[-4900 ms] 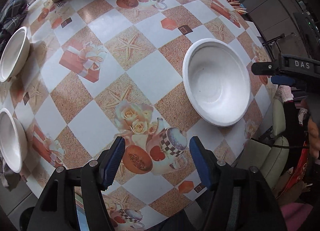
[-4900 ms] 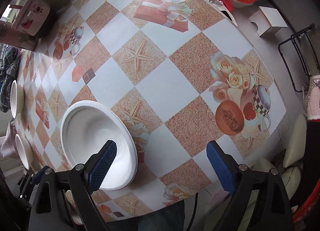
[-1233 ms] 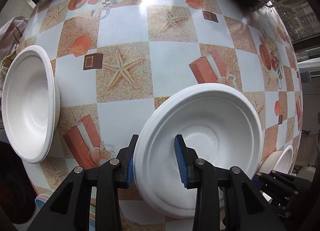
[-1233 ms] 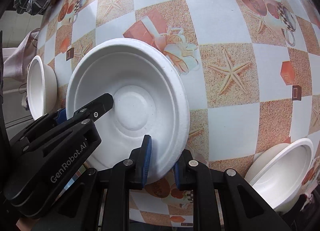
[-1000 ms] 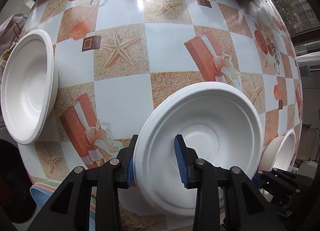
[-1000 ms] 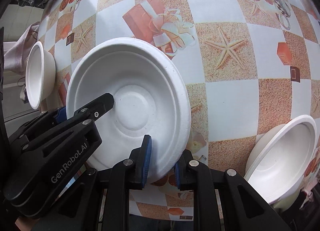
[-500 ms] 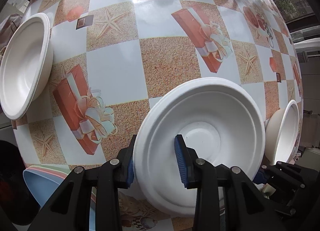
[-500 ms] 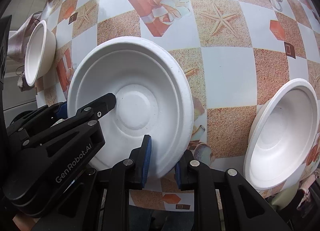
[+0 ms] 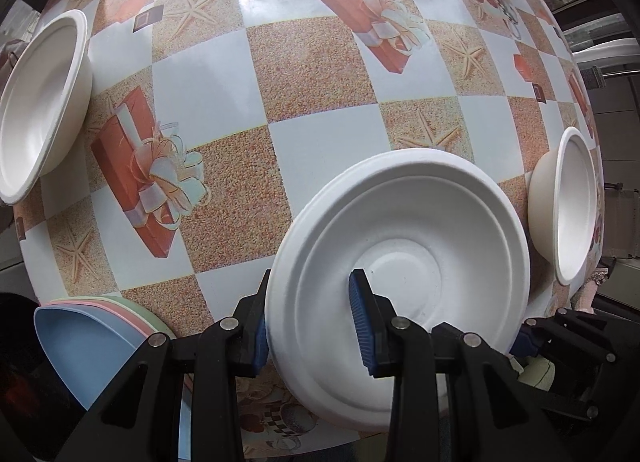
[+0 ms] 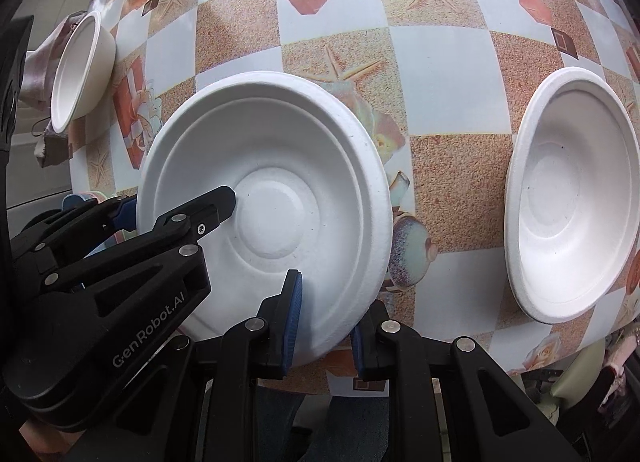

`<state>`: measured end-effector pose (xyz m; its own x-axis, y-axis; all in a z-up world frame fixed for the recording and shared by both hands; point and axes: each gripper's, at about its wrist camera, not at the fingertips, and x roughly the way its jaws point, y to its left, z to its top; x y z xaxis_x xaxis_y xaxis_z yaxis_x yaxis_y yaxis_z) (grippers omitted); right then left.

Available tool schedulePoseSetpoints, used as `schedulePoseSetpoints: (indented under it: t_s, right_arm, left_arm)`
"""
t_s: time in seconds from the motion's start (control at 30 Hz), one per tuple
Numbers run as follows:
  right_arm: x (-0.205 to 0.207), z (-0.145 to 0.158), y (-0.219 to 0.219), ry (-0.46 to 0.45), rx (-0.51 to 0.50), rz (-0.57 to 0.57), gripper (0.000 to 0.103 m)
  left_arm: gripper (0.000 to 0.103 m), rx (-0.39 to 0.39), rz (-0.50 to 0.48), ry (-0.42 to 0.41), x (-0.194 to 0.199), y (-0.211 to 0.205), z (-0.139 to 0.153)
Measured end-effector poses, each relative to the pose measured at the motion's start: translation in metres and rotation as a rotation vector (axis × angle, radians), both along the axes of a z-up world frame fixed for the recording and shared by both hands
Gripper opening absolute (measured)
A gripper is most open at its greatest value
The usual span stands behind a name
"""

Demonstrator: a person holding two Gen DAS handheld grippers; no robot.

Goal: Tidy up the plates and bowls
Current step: 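Lift the gripped bowl and carry it over another white bowl, then lower the bowl into the other white bowl and open both grippers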

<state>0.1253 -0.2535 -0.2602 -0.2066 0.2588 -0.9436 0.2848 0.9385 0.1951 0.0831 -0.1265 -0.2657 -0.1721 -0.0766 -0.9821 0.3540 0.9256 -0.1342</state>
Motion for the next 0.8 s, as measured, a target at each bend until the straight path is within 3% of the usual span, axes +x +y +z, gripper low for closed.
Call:
schedulePoseSetpoints:
  t_s: [0.27,0.53,0.8]
  right_arm:
    - [0.006,0.022,-0.012,-0.063,0.024,-0.075,0.024]
    - [-0.022,0.051,-0.055,-0.165,-0.017,-0.258,0.024]
    - [-0.066,0.071,-0.113,-0.181,-0.081,-0.409,0.024]
  left_arm:
    - [0.036,-0.031,-0.094,-0.066,-0.028,-0.012,0.035]
    - [0.038,-0.090,-0.256,-0.128,-0.049,-0.062,0.074]
    - [0.038,-0.139,-0.406,-0.141,-0.003,-0.148,0.092]
